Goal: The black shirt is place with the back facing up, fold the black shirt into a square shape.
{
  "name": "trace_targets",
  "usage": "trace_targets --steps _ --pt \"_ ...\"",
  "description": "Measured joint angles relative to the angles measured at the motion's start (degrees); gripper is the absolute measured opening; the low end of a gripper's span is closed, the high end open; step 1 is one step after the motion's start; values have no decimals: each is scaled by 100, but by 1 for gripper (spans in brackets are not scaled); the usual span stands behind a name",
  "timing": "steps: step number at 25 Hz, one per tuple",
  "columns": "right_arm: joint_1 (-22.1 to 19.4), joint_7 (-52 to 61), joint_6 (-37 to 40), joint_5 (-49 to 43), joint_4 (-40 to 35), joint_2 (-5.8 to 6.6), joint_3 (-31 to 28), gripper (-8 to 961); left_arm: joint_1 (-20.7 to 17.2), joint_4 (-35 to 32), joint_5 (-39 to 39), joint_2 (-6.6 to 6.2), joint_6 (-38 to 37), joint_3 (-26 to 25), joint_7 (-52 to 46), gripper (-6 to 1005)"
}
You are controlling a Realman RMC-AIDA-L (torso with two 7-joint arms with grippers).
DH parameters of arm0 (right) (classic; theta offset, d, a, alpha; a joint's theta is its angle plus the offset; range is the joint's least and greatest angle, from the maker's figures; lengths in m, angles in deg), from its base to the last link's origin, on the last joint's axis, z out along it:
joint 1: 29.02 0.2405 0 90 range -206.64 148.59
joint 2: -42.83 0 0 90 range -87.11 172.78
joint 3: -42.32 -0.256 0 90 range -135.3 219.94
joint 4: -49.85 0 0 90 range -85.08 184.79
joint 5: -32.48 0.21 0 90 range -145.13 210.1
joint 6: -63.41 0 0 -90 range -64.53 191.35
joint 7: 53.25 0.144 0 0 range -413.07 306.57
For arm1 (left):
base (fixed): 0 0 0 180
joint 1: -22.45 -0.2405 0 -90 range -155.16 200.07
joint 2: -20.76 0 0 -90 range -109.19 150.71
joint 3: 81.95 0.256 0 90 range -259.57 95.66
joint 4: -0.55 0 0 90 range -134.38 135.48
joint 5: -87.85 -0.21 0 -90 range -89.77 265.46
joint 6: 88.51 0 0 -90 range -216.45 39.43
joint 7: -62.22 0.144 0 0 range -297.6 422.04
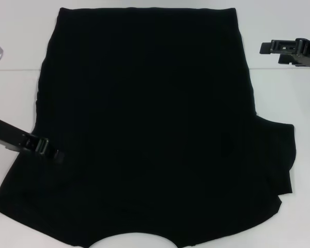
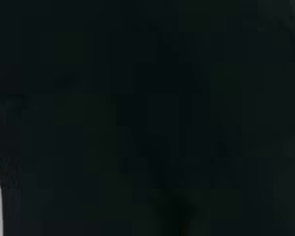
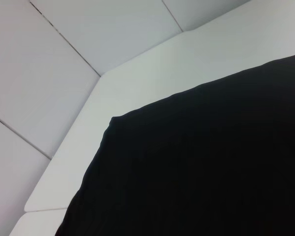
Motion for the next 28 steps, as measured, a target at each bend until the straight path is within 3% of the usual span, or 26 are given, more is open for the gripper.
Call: trace_targets --steps 3,5,9,12,15,16,19,21,23,26,28 --pt "-1 0 1 0 -2 3 -2 746 -101 -234 114 -9 -132 -305 89 69" --pt "-1 0 2 -1 6 4 -2 745 -185 -253 316 -86 -160 -660 147 92" --pt "-2 -3 41 -6 6 7 -2 742 -333 -26 604 -226 -217 -1339 382 266" --pt "-45 -66 131 -25 -29 25 13 740 -461 266 1032 -245 -477 -1769 1270 367" --pt "-136 -228 403 -35 -75 104 26 739 -715 612 1895 -93 -789 -2004 2932 455" --pt "-186 -249 492 -51 -76 146 22 738 -884 755 2378 45 -761 -2057 3744 484" --pt "-345 -187 775 -118 -80 261 -38 736 -1199 898 3132 375 -313 -2086 4930 488" --pt "-460 -65 956 -214 -104 317 -59 735 -1271 897 3236 442 -5 -2026 5201 491" --pt "-588 133 1172 -424 -193 353 -63 734 -1229 957 3181 335 88 -1900 5049 556" --pt "-738 539 1516 -995 -369 389 -87 732 -1061 1105 2899 60 62 -1657 4259 654" --pt "-771 714 1763 -1316 -432 397 -139 731 -953 1086 2675 -4 32 -1616 3892 653"
